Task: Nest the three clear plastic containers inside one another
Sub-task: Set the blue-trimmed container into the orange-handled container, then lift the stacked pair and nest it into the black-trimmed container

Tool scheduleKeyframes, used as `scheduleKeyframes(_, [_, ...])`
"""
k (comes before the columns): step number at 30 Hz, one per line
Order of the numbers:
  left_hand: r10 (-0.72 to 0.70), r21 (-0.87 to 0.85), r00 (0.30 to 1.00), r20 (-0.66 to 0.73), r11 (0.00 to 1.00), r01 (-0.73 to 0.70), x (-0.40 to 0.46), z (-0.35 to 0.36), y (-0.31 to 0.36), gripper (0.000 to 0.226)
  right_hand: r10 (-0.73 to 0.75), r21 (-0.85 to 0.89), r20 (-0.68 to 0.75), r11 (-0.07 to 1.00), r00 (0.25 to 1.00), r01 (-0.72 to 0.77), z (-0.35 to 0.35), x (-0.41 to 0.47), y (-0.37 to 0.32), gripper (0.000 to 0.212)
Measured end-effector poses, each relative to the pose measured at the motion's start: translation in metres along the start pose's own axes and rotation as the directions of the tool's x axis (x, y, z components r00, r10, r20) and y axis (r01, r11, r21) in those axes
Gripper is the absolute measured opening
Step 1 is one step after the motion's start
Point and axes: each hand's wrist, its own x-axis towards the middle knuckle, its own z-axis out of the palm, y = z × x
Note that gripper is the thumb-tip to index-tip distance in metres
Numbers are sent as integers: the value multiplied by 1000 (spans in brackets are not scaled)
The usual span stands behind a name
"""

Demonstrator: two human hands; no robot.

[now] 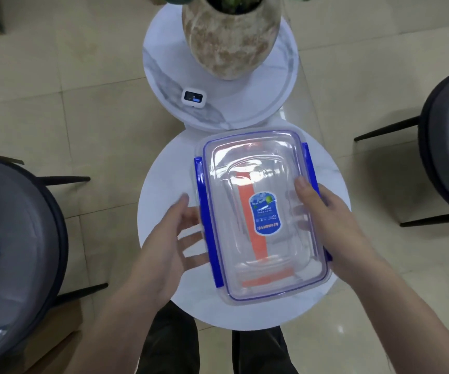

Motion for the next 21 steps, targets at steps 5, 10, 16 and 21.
scheduleKeyframes(5, [73,114,997,-25,991,-70,9,12,-25,29,-1,-127,73,992,997,11,-12,16,-17,50])
scheduleKeyframes(10, [180,82,983,30,980,-182,11,17,-36,46,4,-177,109,984,994,16,-22,25,-27,39])
scheduleKeyframes(16, [181,42,981,67,982,-185,11,20,-37,40,47,-69,100,997,994,-40,-36,22,-26,46])
scheduleKeyframes(21, [195,52,979,60,979,-198,10,20,-39,29,113,113,20,987,993,-114,-51,19,-4,58])
